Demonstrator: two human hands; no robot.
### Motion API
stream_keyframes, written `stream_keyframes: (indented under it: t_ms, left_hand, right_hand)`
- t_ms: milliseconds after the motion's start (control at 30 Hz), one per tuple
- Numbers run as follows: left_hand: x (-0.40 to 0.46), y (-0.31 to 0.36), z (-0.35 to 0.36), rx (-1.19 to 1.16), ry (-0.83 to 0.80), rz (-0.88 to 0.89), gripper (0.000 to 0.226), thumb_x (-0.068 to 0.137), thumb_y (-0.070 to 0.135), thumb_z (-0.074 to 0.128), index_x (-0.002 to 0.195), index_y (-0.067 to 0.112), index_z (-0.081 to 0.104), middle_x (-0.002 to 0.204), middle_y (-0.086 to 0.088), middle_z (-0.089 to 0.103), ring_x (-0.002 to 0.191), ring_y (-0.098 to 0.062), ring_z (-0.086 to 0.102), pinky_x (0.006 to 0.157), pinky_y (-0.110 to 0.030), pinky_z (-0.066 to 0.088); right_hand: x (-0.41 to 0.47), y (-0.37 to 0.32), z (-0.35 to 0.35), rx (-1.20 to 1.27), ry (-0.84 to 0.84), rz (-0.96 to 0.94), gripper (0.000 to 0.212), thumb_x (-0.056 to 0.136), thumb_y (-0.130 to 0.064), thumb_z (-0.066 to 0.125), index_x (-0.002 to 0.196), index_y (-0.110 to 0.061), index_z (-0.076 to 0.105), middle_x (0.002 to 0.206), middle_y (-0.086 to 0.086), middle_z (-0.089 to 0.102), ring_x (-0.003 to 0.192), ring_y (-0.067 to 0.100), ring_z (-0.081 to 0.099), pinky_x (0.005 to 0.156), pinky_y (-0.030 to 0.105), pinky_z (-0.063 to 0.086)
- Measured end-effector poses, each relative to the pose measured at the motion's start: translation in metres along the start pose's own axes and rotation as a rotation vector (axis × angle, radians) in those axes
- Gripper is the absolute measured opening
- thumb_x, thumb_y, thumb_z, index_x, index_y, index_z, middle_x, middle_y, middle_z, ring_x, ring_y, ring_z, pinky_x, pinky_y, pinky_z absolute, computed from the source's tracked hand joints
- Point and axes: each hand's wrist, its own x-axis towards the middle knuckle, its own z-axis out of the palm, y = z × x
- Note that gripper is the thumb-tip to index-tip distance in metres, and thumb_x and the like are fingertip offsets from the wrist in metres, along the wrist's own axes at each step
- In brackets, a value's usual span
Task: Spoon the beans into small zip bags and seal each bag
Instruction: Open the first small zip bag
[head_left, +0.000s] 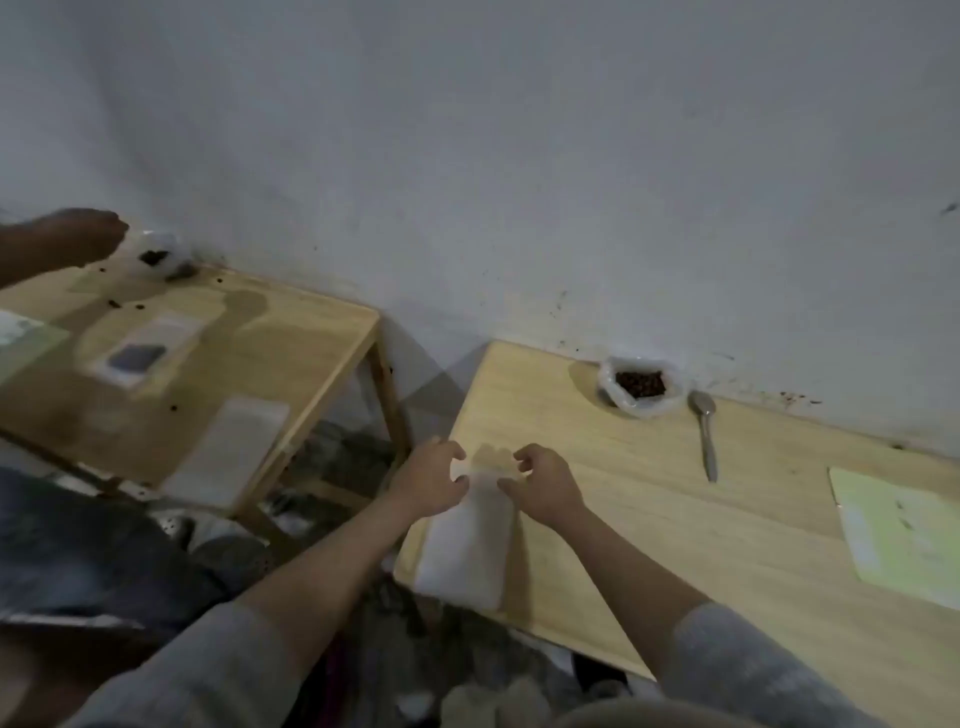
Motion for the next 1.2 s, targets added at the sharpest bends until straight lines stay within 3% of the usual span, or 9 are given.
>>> stream_keyframes:
  t_ms: [133, 300, 433, 667, 867, 967, 1033, 1200]
  left_hand:
    - [-0.012, -0.014, 0.025, 0.101, -0.124, -0.039, 0.058, 0.087, 0.036, 0.060, 0.138, 0.017, 0.040, 0.141, -0.004, 0.032, 0.130, -0.026, 0.034, 0.103, -0.037, 0.039]
    - [-0.018, -0.024, 0.047, 0.125, -0.120, -0.043, 0.059, 0.087, 0.036, 0.056, 0.140, 0.020, 0.035, 0.151, -0.006, 0.017, 0.134, -0.029, 0.024, 0.103, -0.038, 0.037]
    - [-0.019, -0.022, 0.054, 0.170, -0.078, -0.048, 0.063, 0.087, 0.042, 0.054, 0.143, 0.023, 0.031, 0.153, -0.004, 0.014, 0.132, -0.029, 0.027, 0.100, -0.041, 0.040]
    - [-0.025, -0.024, 0.060, 0.150, -0.043, -0.083, 0.066, 0.086, 0.041, 0.055, 0.145, 0.027, 0.028, 0.154, -0.004, 0.011, 0.133, -0.028, 0.026, 0.101, -0.040, 0.038]
    - [-0.029, -0.025, 0.058, 0.015, -0.006, -0.078, 0.063, 0.084, 0.034, 0.059, 0.141, 0.026, 0.033, 0.151, -0.005, 0.020, 0.132, -0.028, 0.027, 0.101, -0.042, 0.038]
    - [-0.033, -0.020, 0.055, -0.200, 0.165, -0.061, 0.052, 0.083, 0.024, 0.066, 0.131, 0.017, 0.048, 0.137, -0.007, 0.038, 0.124, -0.026, 0.039, 0.099, -0.039, 0.042]
    - [-0.035, -0.013, 0.046, -0.334, 0.290, -0.070, 0.040, 0.083, 0.016, 0.067, 0.121, 0.014, 0.055, 0.126, -0.004, 0.043, 0.110, -0.018, 0.049, 0.095, -0.027, 0.043]
    - [-0.035, 0.008, 0.019, -0.546, 0.403, -0.026, 0.027, 0.084, -0.001, 0.062, 0.103, 0.018, 0.059, 0.108, 0.002, 0.045, 0.080, -0.009, 0.059, 0.086, -0.029, 0.053]
  right_hand:
    - [-0.004, 0.004, 0.020, -0.108, -0.068, 0.093, 0.059, 0.080, -0.034, 0.066, 0.128, -0.006, 0.047, 0.125, 0.014, 0.048, 0.113, 0.031, 0.051, 0.087, 0.034, 0.045]
    - [-0.006, 0.010, 0.037, -0.140, -0.070, 0.122, 0.058, 0.073, -0.045, 0.053, 0.117, -0.008, 0.051, 0.119, 0.014, 0.053, 0.107, 0.029, 0.049, 0.072, 0.028, 0.037]
    - [-0.008, 0.011, 0.039, -0.056, 0.037, 0.125, 0.041, 0.079, -0.029, 0.056, 0.111, -0.004, 0.054, 0.112, 0.014, 0.054, 0.101, 0.028, 0.051, 0.068, 0.025, 0.033]
    - [-0.008, 0.007, 0.036, 0.144, 0.145, 0.136, 0.011, 0.081, -0.008, 0.064, 0.091, -0.008, 0.062, 0.089, 0.011, 0.066, 0.085, 0.025, 0.061, 0.066, 0.024, 0.042]
    - [-0.005, 0.009, 0.026, 0.165, 0.095, 0.058, 0.012, 0.081, 0.002, 0.058, 0.081, -0.007, 0.066, 0.078, 0.006, 0.065, 0.074, 0.019, 0.059, 0.063, 0.020, 0.040]
    - [-0.002, 0.011, 0.018, 0.204, 0.106, 0.036, 0.013, 0.083, 0.002, 0.057, 0.082, -0.006, 0.067, 0.076, 0.003, 0.062, 0.070, 0.013, 0.055, 0.055, 0.010, 0.038]
    - [-0.002, 0.010, 0.010, 0.244, 0.110, 0.017, 0.014, 0.082, 0.003, 0.057, 0.083, -0.006, 0.068, 0.076, 0.002, 0.063, 0.069, 0.011, 0.056, 0.056, 0.005, 0.039]
    - [-0.005, 0.005, -0.027, 0.378, -0.041, -0.074, 0.013, 0.084, -0.001, 0.060, 0.082, -0.011, 0.069, 0.071, -0.002, 0.066, 0.068, 0.017, 0.061, 0.068, 0.029, 0.049]
